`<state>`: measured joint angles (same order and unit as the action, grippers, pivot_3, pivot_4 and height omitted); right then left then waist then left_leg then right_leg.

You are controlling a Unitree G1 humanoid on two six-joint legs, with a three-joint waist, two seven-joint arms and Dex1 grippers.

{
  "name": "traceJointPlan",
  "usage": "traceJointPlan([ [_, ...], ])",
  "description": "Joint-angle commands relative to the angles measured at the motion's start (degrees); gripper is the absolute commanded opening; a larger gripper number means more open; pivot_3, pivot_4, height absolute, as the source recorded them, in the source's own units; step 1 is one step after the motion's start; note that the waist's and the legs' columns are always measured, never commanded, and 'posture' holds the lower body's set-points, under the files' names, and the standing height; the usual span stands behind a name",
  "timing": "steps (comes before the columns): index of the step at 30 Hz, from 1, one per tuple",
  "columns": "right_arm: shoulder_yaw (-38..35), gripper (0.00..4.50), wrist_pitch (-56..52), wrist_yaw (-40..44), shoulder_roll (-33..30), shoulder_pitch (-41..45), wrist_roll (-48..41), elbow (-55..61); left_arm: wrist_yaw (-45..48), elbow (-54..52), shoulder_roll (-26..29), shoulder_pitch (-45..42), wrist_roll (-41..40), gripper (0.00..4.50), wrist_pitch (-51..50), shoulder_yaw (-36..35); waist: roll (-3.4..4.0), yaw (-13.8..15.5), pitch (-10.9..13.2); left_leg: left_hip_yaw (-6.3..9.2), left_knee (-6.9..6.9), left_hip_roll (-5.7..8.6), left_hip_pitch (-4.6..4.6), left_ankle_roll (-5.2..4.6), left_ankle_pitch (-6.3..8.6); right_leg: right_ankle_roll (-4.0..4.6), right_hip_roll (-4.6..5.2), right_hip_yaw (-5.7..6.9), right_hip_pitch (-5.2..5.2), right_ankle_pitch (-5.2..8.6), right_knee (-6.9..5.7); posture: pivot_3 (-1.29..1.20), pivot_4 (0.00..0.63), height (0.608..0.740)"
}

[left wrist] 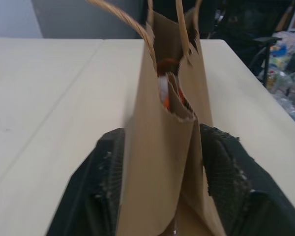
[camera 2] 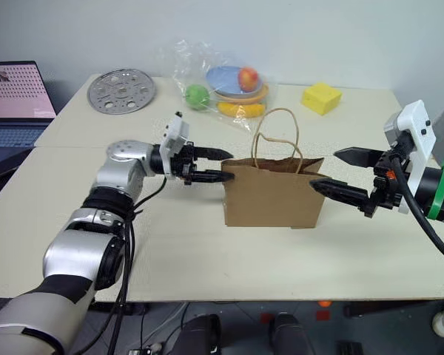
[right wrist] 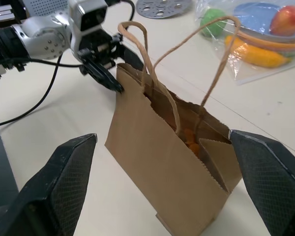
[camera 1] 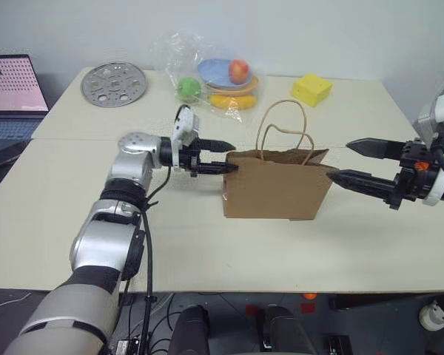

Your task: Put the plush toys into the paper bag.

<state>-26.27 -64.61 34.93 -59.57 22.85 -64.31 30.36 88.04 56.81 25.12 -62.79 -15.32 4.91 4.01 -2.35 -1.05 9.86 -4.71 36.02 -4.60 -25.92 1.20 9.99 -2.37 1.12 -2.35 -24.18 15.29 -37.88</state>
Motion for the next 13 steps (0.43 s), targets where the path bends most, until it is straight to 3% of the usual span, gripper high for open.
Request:
traceJointPlan([
  [1,-7.5,4.50,3.3,3.3,-0.7,-8.8,4.3,0.2,-1.7,-9.9,6.4,2.1,-1.8,3.94,-8.0,-3.9,-0.01,0.0,0.0,0.04,-0.01,0.00,-0.01,0.00,0.00,-0.04,0.00,0.03,0.00,0.03,-0.02,0.00,0.150,0.740],
  [3,-9.7,4.50,5.0,5.0,-0.8,-13.5,6.5,0.8,-3.4,-16.2,9.1,4.9,-2.4,4.49,-12.4,-4.6,-0.01,-0.5,0.0,0.05,-0.05,-0.01,-0.01,0.00,0.01,-0.20,-0.01,0.02,-0.01,0.12,-0.11,0.00,0.150,0.740],
  [8,-9.5,4.50,14.9,1.0,4.9,-24.4,19.3,1.4,-13.9,-37.9,19.0,18.0,-0.7,4.49,-26.6,-7.4,0.06,-0.8,0.0,0.18,-0.06,-0.03,0.15,0.00,0.02,-0.40,-0.03,0.10,0.10,0.24,-0.27,0.00,0.150,0.740],
  [13,-3.5,4.50,22.5,-2.1,10.9,-25.3,27.7,-1.5,-21.7,-52.9,19.7,26.4,-4.0,4.49,-32.9,-10.9,0.09,-0.6,0.0,0.13,0.11,-0.04,0.17,0.04,-0.02,-0.44,-0.02,0.05,0.11,0.27,-0.34,0.00,0.150,0.740],
])
